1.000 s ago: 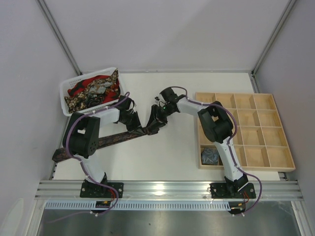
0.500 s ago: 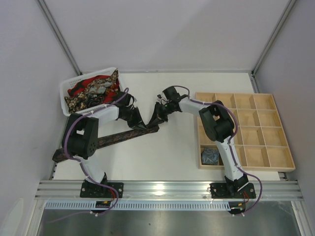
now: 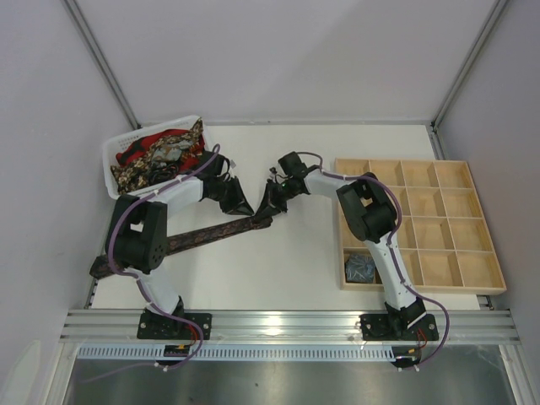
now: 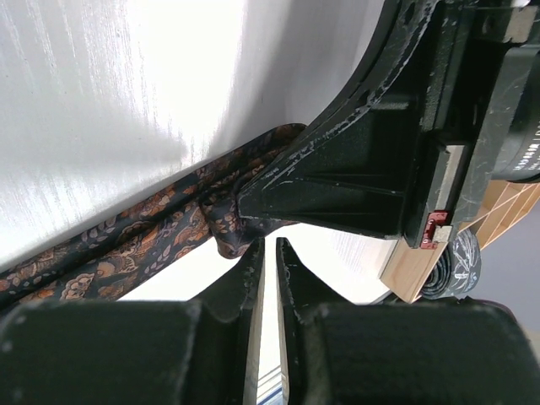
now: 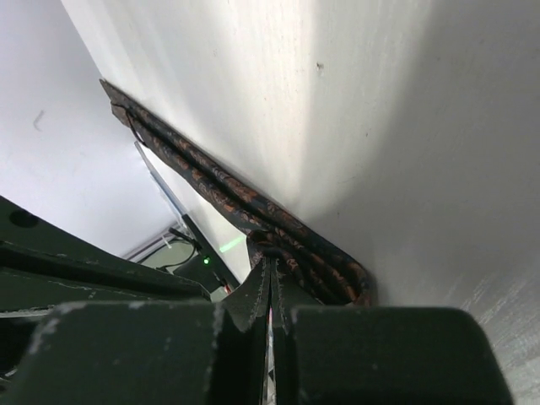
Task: Roll the ties
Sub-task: Roll the tie
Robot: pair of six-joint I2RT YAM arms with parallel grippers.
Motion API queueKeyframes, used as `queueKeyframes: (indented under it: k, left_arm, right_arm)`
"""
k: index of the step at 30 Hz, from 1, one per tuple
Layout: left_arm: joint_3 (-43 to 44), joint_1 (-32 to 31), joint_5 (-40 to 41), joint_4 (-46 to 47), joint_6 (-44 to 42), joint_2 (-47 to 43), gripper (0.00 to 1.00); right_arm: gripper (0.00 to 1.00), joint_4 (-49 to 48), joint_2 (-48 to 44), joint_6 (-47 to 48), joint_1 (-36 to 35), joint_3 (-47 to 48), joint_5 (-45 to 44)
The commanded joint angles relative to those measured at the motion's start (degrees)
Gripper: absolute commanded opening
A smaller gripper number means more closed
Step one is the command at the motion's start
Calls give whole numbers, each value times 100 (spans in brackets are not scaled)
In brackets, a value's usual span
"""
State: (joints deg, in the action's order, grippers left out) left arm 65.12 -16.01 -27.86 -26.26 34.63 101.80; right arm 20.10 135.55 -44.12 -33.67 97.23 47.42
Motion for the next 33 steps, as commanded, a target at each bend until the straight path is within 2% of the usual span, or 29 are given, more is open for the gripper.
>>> queueKeyframes:
  k: [1,4,8,13,15,19,20,23,24,25,26,31,33]
  left_arm:
    - [35,45,-132,68,52,-64,14]
    - [114,63,-71,77,44,-108,14]
    - [194,89,96,139,-53,-213,15]
    - [124,186,149,271,-88,-336,16]
    - [97,230,166,271,-88,-397,16]
    - [80,239,245,262,-71,-687,16]
    - [71,239,246,279,-53,-766,17]
    - [123,247,385,192,-53,-1082,18]
    - [176,248,404,113,-70,-1179,18]
    - [176,248,430,86,-53,-1267,19]
    - [168,248,500,43,-44,-1485,20]
    - [132,248,535,-37,-166,-1900,24]
    - [167,248,510,-168,-281,-1927,25]
  right_arm:
    - [0,310,-63,70,-17,409,-180]
    - [3,714,-212,88,-17,717,-452]
    - [17,1381,-353,-183,27,929,-952]
    - [25,1742,-643,-448,80,1052,-1392]
    - [37,2190,-722,-571,89,1254,-1822]
    - [52,3137,-880,-931,133,1614,-2613]
    - [62,3254,-907,-1019,141,1693,-2928]
    - [73,3561,-995,-1397,150,1948,-3421]
    - [79,3667,-1004,-1502,150,2027,-3510]
    - [96,3764,-995,-1651,98,2202,-3616]
    - [99,4095,-952,-1801,89,2247,-3826]
    - [100,4258,-889,-2486,1,1923,-3467]
    - [100,4187,-898,-2943,-174,1957,-3852]
